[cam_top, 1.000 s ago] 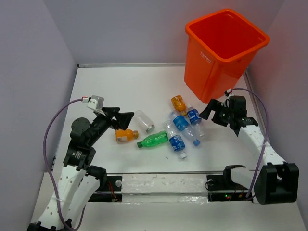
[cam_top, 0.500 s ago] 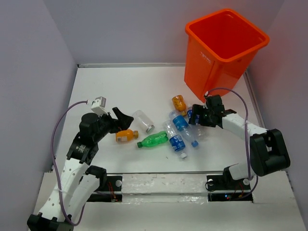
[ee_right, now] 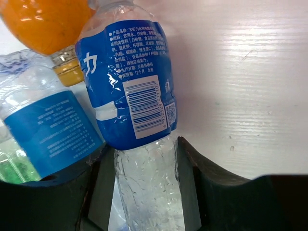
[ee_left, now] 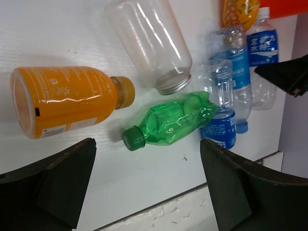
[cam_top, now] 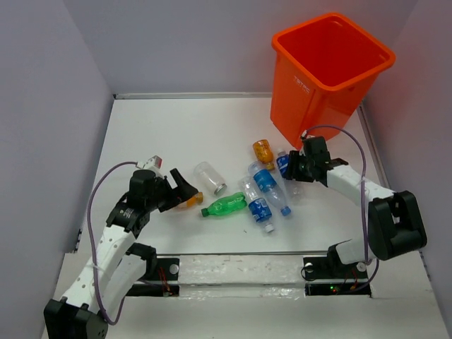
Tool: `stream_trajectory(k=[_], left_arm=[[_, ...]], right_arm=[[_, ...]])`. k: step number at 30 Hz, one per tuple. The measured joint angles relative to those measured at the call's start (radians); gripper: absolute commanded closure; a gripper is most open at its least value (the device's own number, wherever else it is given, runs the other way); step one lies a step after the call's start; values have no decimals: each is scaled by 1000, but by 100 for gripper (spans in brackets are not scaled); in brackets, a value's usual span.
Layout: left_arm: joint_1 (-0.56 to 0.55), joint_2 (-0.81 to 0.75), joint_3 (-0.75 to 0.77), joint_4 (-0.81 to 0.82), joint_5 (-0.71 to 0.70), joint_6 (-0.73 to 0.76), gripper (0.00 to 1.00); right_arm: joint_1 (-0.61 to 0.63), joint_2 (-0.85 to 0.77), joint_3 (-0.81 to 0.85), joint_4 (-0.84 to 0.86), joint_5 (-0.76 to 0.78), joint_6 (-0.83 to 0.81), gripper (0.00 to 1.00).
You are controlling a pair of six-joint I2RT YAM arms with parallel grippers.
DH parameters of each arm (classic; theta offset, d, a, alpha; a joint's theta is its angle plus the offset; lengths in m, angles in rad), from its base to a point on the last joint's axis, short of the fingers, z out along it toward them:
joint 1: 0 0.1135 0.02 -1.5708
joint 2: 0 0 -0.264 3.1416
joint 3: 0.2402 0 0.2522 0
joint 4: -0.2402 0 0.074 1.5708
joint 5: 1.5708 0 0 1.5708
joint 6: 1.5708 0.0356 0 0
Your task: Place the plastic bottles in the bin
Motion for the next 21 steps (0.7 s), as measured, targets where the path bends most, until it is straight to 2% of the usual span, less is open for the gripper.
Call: stream_trajectory(k=[4,7,11,15,21], left_arm=[[0,50,-6,-52,-2,-5,1],[0,90,2,-104,-15,-1,1],[0,148,13,-160,-35,-4,1],[0,162,6,-164,-39,-42,1],[0,144,-41,-114,-76,-148,1]], right_arm=[[14,-127,0,-42,41,-12,55],[46,-293,10,-72,64,-14,58],[120,-434,100,-84,46,-12,59],[158,-451,230,-66,-30,-13,59],[169,-349,510,-21,-97,-77,59]])
